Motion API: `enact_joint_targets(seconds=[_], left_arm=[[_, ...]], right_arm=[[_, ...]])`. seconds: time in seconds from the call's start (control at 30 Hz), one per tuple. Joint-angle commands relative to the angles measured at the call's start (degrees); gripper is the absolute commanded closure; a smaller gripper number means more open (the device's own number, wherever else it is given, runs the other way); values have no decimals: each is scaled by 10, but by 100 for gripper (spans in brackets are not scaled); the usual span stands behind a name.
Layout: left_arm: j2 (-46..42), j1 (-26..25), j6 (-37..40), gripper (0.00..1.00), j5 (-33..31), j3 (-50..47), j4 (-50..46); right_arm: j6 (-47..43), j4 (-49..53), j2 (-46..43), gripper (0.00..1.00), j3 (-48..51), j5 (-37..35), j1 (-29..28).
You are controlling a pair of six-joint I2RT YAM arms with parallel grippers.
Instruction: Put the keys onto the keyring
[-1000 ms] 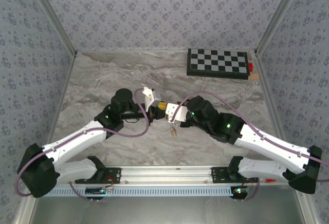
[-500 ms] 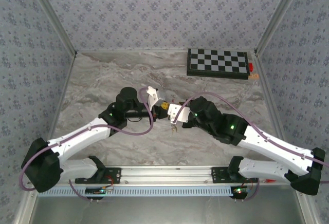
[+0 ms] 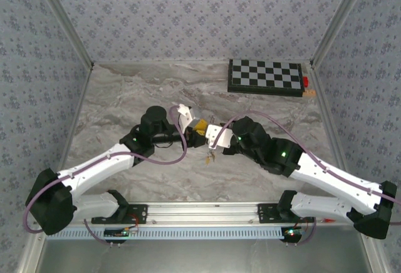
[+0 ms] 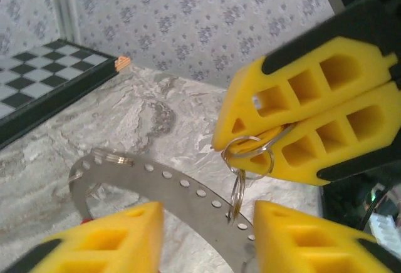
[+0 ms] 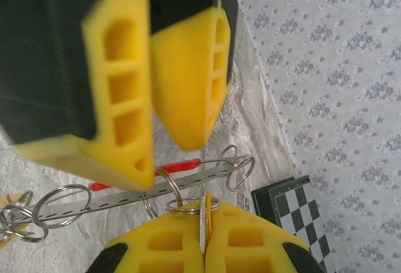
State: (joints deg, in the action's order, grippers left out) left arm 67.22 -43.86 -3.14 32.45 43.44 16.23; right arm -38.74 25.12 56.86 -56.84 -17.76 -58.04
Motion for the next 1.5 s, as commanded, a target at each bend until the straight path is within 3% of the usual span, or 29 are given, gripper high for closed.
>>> enact_joint_targets(seconds=[0.0,0.4,0.6,0.93,1.23,1.47], left_arm=[[-34,9,-16,47,-36,-6,19],[-163,34,-86,1,-220,-71,30],[-219,36,-105,0,-279,-105,25],[-318,36,-121,0,-407,-154,15],[-376,44,-108,0,-450,-174,5],[-398,48,-110,0,-476,-185,8]], right_arm=[[27,-3,-2,100,-15,6,17],[72,-69,100,100,-41,75,101],[86,-125,206,100,-108,105,133],[112,-180,439,100,-304,117,151],[142,-152,631,100,-506,126,168],[160,-157,644,100,-478,136,169]])
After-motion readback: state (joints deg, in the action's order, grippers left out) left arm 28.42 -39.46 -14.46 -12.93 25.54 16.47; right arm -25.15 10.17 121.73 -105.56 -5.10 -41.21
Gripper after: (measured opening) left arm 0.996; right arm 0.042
